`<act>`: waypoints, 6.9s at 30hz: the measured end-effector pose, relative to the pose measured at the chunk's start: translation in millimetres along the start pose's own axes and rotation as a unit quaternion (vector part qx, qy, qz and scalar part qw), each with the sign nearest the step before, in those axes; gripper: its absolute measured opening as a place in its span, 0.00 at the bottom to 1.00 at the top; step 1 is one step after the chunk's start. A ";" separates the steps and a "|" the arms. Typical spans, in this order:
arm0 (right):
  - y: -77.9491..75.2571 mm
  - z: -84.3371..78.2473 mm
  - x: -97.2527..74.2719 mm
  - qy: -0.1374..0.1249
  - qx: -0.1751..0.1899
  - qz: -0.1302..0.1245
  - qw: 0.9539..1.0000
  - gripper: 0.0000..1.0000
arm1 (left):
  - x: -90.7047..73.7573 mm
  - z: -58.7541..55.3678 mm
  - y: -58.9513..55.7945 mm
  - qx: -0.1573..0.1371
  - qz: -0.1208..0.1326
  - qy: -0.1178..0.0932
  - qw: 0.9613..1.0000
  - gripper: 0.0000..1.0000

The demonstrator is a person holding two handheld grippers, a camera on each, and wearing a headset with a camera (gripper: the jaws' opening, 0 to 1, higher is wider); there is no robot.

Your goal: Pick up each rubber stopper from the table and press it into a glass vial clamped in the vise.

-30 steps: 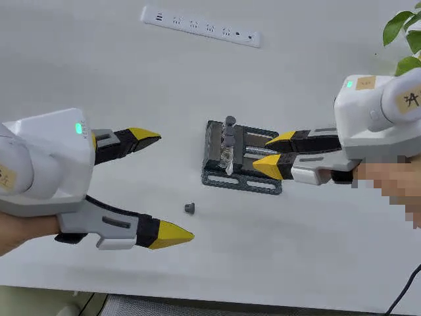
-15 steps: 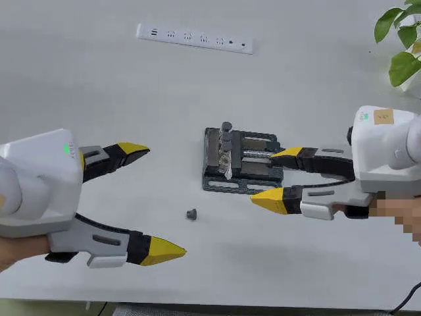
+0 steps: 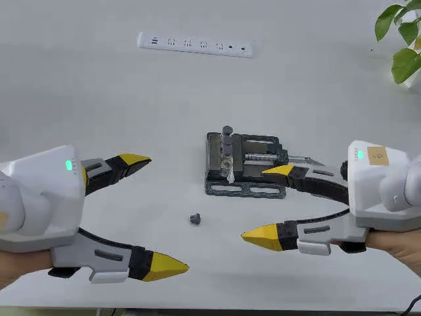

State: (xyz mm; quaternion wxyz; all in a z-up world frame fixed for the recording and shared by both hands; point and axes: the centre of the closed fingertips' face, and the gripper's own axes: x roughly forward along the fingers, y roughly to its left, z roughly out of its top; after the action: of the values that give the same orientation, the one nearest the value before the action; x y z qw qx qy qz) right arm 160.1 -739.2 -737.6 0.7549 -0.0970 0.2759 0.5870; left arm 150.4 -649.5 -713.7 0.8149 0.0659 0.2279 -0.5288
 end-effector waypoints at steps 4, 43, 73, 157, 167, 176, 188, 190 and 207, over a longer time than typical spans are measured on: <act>1.5 -5.2 7.4 -0.004 -0.009 0.006 1.000 0.59 | 0.5 0.9 -0.3 0.001 -0.001 0.001 1.000 0.99; -5.4 -44.7 104.9 0.052 -0.065 0.048 0.995 0.18 | 6.6 1.4 1.9 -0.004 -0.010 0.014 1.000 0.98; -5.8 -49.6 109.8 0.064 -0.084 0.054 0.993 0.08 | 11.2 5.3 0.5 -0.008 -0.014 0.010 1.000 0.96; 33.2 96.9 -42.4 -0.095 -0.079 0.101 0.987 0.07 | 26.9 111.2 -38.0 0.065 -0.095 -0.124 0.986 0.04; 32.9 100.2 -44.1 -0.094 -0.079 0.101 0.987 0.07 | 24.5 113.8 -36.7 0.047 -0.098 -0.138 0.984 0.04; 32.6 100.7 -43.8 -0.092 -0.080 0.099 0.988 0.07 | 21.8 112.8 -35.1 0.034 -0.101 -0.142 0.984 0.04; 37.3 102.9 -45.9 -0.094 -0.088 0.104 0.986 0.07 | 18.8 114.8 -39.0 0.023 -0.120 -0.149 0.981 0.04; 37.9 104.2 -46.4 -0.095 -0.089 0.104 0.986 0.07 | 17.9 115.8 -39.1 0.020 -0.123 -0.152 0.981 0.04; 37.6 112.0 -53.9 -0.110 -0.086 0.114 0.984 0.06 | 10.0 125.3 -40.2 0.000 -0.139 -0.175 0.975 0.03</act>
State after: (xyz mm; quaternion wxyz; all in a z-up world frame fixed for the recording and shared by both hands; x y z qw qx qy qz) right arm 150.1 -720.5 -609.5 0.6981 -0.0639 0.1489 0.6975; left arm 155.7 -718.8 -601.5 0.7608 -0.0602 0.0886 -0.6401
